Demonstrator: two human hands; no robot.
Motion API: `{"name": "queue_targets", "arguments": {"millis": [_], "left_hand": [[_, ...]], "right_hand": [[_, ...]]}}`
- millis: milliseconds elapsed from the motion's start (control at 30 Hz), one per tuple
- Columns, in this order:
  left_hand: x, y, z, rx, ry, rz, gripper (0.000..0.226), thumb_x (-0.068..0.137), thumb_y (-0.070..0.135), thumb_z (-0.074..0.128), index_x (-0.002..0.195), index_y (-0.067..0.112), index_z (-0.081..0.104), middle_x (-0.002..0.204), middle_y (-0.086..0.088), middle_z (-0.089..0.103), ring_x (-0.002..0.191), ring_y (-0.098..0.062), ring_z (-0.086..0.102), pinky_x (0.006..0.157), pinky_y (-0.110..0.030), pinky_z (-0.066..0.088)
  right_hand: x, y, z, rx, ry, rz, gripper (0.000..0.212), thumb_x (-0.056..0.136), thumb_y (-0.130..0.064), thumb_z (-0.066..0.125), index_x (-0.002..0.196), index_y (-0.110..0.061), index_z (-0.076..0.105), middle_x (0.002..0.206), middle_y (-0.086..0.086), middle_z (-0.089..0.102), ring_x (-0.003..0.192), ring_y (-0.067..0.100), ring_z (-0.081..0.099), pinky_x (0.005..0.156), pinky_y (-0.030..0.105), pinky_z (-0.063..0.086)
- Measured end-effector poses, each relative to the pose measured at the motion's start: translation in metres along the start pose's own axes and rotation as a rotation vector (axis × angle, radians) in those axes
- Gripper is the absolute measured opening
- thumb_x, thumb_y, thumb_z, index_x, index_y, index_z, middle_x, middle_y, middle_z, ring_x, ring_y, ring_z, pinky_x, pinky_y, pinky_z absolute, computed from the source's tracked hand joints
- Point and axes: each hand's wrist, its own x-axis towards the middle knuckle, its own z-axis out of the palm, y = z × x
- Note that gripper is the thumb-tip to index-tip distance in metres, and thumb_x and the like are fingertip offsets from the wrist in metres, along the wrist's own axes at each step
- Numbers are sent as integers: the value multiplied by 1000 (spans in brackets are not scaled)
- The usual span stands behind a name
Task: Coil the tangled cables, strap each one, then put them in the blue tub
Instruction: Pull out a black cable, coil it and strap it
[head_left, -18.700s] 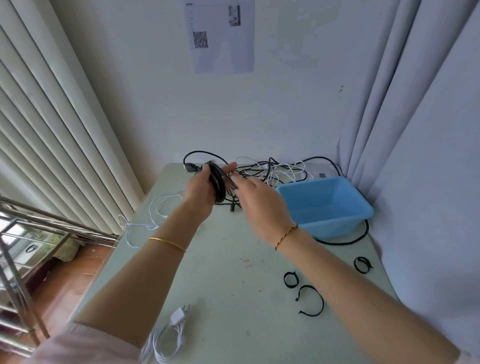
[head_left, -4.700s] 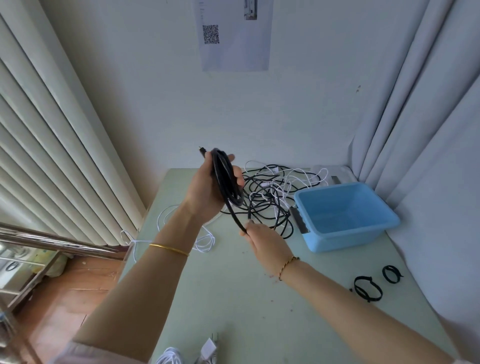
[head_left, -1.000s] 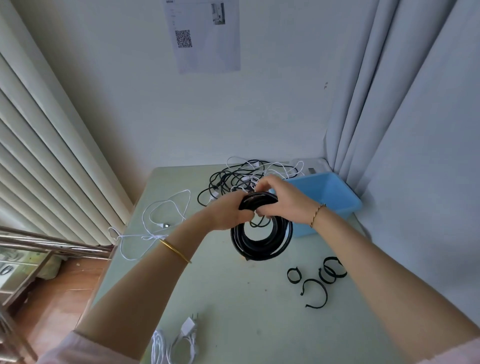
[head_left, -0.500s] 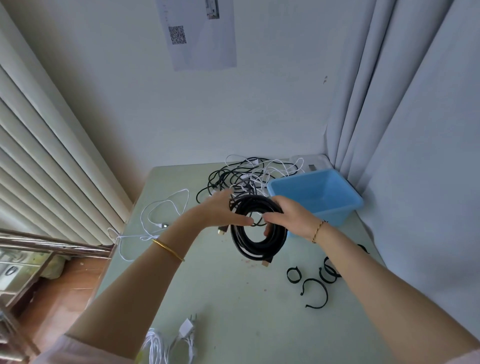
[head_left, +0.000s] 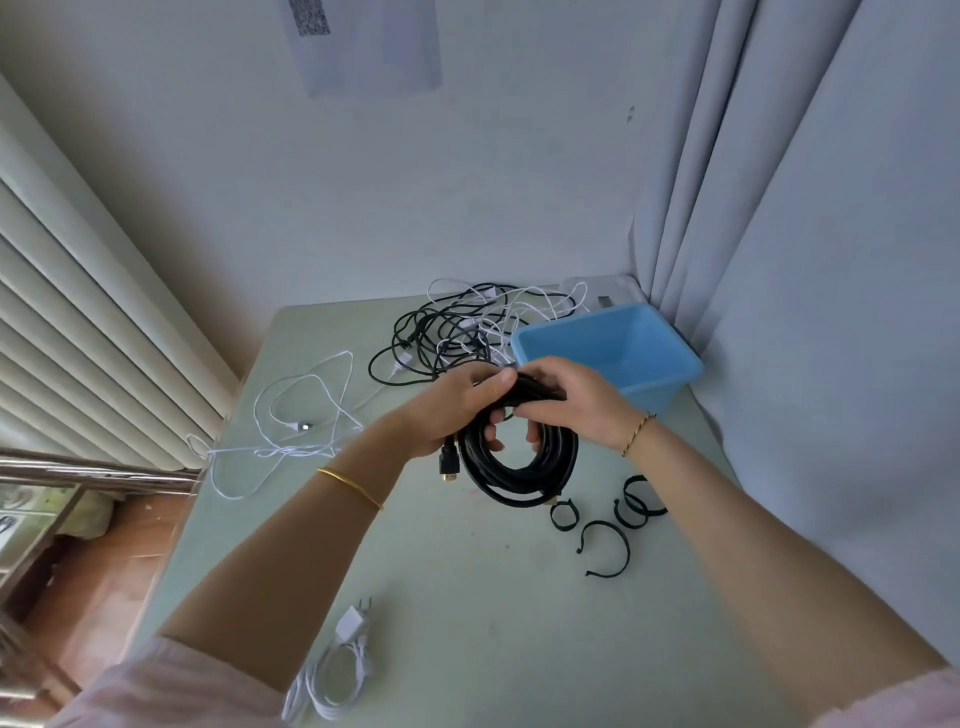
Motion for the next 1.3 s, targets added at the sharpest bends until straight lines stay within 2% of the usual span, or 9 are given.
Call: {"name": "queue_targets", "arguments": {"millis": [300, 433, 567, 667, 767, 867, 1033, 1167, 1300], "left_hand": [[21, -11, 37, -121, 183, -43, 26, 99, 32, 46, 107, 12, 62, 62, -1, 49, 45, -11, 42, 46, -25, 46], [30, -15, 48, -96, 230, -66, 22, 99, 27, 48, 108, 14, 63, 63, -2, 50, 45, -11, 42, 46, -24, 45], [37, -21, 49, -58, 252, -86, 21, 99, 25, 49, 107, 13, 64, 63, -6, 46, 45, -13, 40, 44, -24, 45], [41, -24, 47, -33, 263, -95, 22, 99, 23, 49, 110, 11, 63, 64, -6, 46, 45, -14, 40, 44, -24, 47], [43, -25, 46, -20, 255, -104, 22, 99, 23, 49, 111, 11, 63, 64, -5, 46, 45, -14, 41, 45, -24, 48], [43, -25, 44, -19, 236, -111, 22, 99, 24, 49, 111, 12, 63, 63, -4, 47, 46, -13, 42, 47, -24, 49], [40, -29, 37, -41, 233, -133, 21, 99, 25, 49, 110, 15, 63, 63, -4, 47, 45, -12, 43, 48, -25, 49], [35, -31, 29, 9, 227, -123, 24, 98, 26, 49, 112, 13, 64, 64, -4, 47, 44, -12, 43, 48, -25, 49], [29, -30, 22, 73, 155, -120, 24, 98, 27, 49, 113, 16, 64, 67, -5, 46, 45, -11, 43, 49, -25, 49]], "right_hand": [[-15, 32, -3, 132, 287, 52, 24, 90, -17, 62, 107, -4, 51, 79, 12, 68, 57, 20, 68, 58, 28, 56], [-24, 41, -7, 108, 241, 69, 23, 99, -25, 44, 97, -5, 56, 78, 8, 68, 62, 13, 68, 63, 22, 55], [-28, 74, -13, 106, 422, 279, 27, 101, -28, 38, 95, -10, 58, 85, 13, 64, 74, 20, 64, 72, 33, 56], [-34, 118, -1, -596, 216, 513, 29, 86, 1, 41, 59, -10, 39, 62, 10, 48, 55, 22, 47, 52, 29, 44], [-49, 142, 31, -844, -35, 599, 25, 82, 8, 40, 67, -12, 43, 73, 4, 42, 56, 17, 37, 49, 24, 31], [-56, 148, 44, -929, -83, 627, 24, 84, 10, 43, 94, -10, 50, 103, 10, 45, 70, 22, 45, 60, 29, 40], [-58, 156, 47, -1024, -121, 571, 31, 81, 11, 45, 67, -11, 29, 78, 5, 35, 55, 15, 34, 47, 24, 32], [-48, 141, 21, -861, -148, 562, 18, 82, 1, 47, 80, -13, 57, 91, 5, 64, 77, 20, 56, 64, 29, 45], [-26, 89, -32, -747, 72, 523, 13, 87, -7, 51, 82, -18, 56, 85, 2, 58, 78, 20, 52, 63, 25, 40]]}}
